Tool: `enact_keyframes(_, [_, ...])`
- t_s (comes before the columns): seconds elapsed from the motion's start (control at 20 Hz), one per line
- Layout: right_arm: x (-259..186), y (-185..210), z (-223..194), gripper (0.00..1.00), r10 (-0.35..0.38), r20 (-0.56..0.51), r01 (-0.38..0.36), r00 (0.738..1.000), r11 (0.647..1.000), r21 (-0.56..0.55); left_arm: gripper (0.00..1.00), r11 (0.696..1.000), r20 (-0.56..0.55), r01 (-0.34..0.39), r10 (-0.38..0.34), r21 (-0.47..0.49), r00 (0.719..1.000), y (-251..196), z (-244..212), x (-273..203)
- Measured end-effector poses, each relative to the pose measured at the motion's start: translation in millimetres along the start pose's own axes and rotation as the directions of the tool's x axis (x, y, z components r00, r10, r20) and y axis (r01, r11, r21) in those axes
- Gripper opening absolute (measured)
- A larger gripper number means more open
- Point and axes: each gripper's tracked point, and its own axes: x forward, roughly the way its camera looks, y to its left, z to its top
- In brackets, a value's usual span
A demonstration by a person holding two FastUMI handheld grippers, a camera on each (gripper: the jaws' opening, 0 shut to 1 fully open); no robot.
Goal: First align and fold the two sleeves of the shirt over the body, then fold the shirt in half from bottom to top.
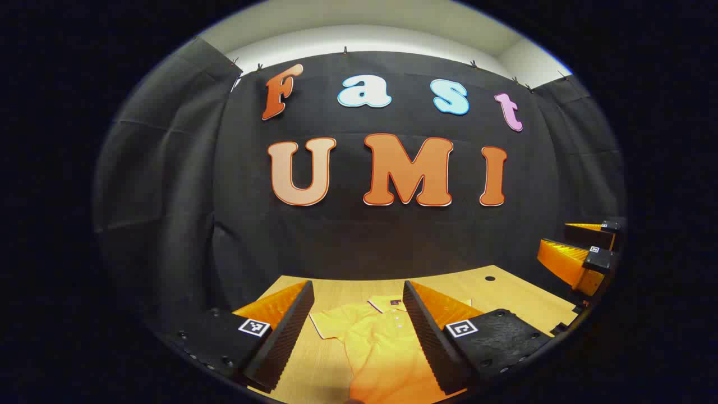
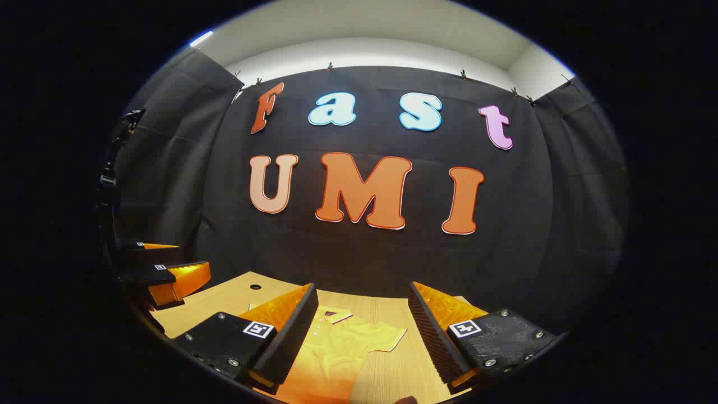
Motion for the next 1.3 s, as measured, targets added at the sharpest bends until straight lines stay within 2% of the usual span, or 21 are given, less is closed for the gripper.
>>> enact_keyframes(0.2, [2.8,2.3,-9.6,0.98,0.033,-0.034,-0.034,0.999,0.999,-0.014,0.98,1.000,-0.013,-0.004,0.004,0.021,1.000,-3.7,1.5,3.9])
enact_keyframes(0.5, [1.2,-11.8,-18.4,0.98,0.018,-0.076,-0.019,0.997,1.000,-0.011,0.97,1.000,0.001,-0.024,0.024,0.009,1.000,8.1,8.6,7.7])
enact_keyframes(0.55, [1.4,-15.5,-17.6,0.94,0.008,-0.072,-0.010,0.997,1.000,-0.020,0.97,0.999,0.002,-0.032,0.032,0.008,0.999,12.3,10.1,9.1])
enact_keyframes(0.6, [1.2,-20.9,-17.3,0.98,-0.003,-0.072,0.001,0.997,1.000,-0.027,0.98,0.999,0.001,-0.036,0.036,0.007,0.999,14.8,9.4,9.2])
enact_keyframes(0.7, [0.9,-21.4,-16.7,0.98,-0.005,-0.071,0.003,0.997,1.000,-0.020,0.97,0.999,0.005,-0.036,0.036,0.004,0.999,16.4,11.5,9.1])
enact_keyframes(0.9, [5.4,-25.0,-33.7,0.98,-0.004,-0.115,0.002,0.993,1.000,-0.016,0.97,1.000,0.008,-0.015,0.015,0.010,1.000,15.3,9.6,9.0])
enact_keyframes(1.3, [46.2,-32.9,-63.1,0.98,-0.075,-0.222,0.077,0.972,0.997,-0.003,0.97,0.999,0.067,0.038,-0.039,0.016,0.997,37.6,24.3,0.7])
